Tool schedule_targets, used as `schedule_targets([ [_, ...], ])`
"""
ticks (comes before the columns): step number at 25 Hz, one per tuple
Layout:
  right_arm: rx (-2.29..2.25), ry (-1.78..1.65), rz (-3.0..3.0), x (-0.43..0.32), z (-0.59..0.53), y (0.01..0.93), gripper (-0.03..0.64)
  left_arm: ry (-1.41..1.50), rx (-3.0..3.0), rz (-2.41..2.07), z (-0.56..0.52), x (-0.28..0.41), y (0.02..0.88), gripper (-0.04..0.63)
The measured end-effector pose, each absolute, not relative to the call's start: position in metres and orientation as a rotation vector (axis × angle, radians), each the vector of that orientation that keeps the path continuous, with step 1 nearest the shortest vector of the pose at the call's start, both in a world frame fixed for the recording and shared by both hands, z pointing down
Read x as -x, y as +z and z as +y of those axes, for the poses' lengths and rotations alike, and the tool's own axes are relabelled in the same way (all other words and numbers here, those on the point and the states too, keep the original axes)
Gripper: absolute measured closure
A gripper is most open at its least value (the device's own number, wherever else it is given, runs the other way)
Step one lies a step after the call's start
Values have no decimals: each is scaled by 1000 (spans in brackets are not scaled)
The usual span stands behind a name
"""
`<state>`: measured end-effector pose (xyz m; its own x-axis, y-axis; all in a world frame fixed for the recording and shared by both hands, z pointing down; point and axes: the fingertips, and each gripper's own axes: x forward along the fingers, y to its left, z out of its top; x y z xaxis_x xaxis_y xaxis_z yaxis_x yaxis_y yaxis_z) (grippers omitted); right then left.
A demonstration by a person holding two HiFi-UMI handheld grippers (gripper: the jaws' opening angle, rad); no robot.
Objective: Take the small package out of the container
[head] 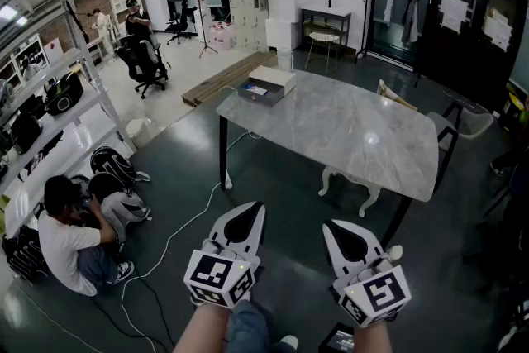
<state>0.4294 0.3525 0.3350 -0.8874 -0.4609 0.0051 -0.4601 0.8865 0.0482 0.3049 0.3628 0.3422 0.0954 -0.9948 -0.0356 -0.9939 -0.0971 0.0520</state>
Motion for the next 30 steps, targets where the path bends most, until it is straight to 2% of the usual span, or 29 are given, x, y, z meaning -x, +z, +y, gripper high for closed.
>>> schedule_targets([
  [6, -718, -50, -3047, -426, 370, 329, 592, -104, -2326, -2129, 383, -303, 331, 583],
  [13, -616, -70, -3051, -387, 374, 333, 592, -129, -2296, -2135, 378, -275, 338, 583],
  [30, -652, -86, -2992, -235, 253, 321, 592, -181, -2305, -2108, 257, -119, 325, 583],
])
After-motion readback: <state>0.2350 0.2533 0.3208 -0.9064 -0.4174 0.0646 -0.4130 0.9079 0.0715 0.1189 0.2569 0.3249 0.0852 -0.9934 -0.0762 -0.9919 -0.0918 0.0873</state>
